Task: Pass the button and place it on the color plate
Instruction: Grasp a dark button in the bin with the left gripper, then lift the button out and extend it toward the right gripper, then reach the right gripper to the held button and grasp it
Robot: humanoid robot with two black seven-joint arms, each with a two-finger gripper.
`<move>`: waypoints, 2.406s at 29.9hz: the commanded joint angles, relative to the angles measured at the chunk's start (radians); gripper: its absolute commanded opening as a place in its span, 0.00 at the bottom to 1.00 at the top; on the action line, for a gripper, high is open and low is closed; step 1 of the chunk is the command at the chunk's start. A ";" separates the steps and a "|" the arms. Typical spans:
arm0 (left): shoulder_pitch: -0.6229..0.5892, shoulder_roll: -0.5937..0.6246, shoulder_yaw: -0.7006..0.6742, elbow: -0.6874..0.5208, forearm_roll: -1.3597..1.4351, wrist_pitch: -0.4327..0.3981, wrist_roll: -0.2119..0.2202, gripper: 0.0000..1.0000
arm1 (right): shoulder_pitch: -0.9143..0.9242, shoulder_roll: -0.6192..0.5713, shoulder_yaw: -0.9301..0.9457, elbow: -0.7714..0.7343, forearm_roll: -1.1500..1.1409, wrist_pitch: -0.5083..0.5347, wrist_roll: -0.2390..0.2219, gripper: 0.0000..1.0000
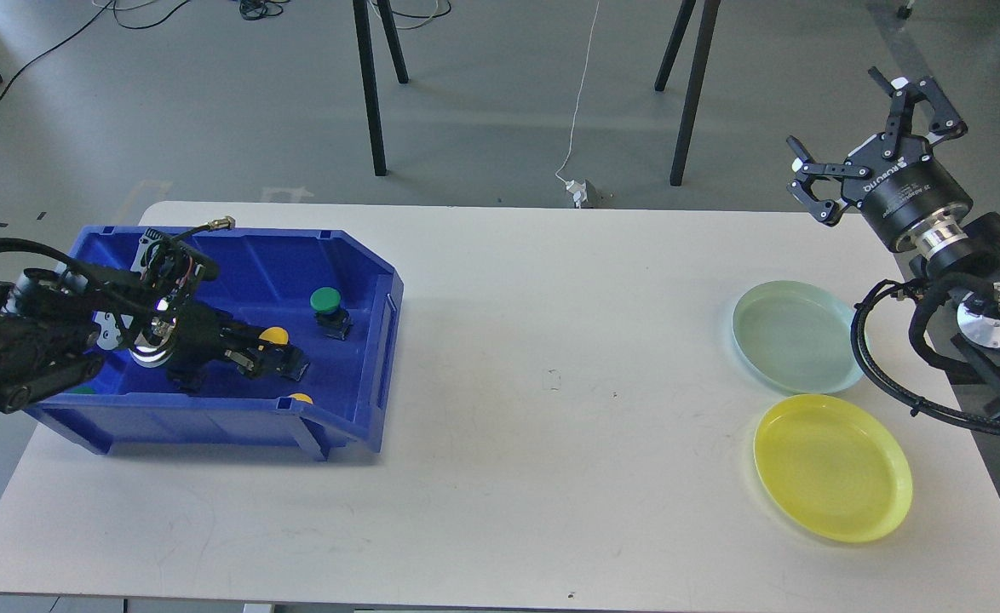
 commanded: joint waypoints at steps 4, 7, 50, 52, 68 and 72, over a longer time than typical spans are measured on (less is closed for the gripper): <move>-0.003 0.020 -0.081 -0.027 0.007 -0.008 0.000 0.00 | -0.004 -0.006 0.001 0.000 0.000 0.000 0.000 1.00; -0.012 0.089 -0.151 -0.102 0.005 -0.017 0.000 0.01 | -0.007 -0.006 0.001 0.000 0.000 0.000 0.005 1.00; 0.229 -0.069 -0.956 -0.474 -0.503 -0.189 0.000 0.03 | -0.170 -0.138 -0.103 0.747 -0.482 -0.150 0.139 1.00; 0.229 -0.070 -0.957 -0.474 -0.503 -0.189 0.000 0.03 | -0.133 -0.123 -0.128 0.732 -0.479 -0.150 0.140 1.00; 0.230 -0.070 -0.957 -0.474 -0.504 -0.189 0.000 0.03 | -0.095 -0.009 -0.139 0.650 -0.483 -0.160 0.141 0.86; 0.230 -0.070 -0.957 -0.474 -0.504 -0.189 0.000 0.03 | -0.093 -0.008 -0.140 0.650 -0.492 -0.156 0.141 0.74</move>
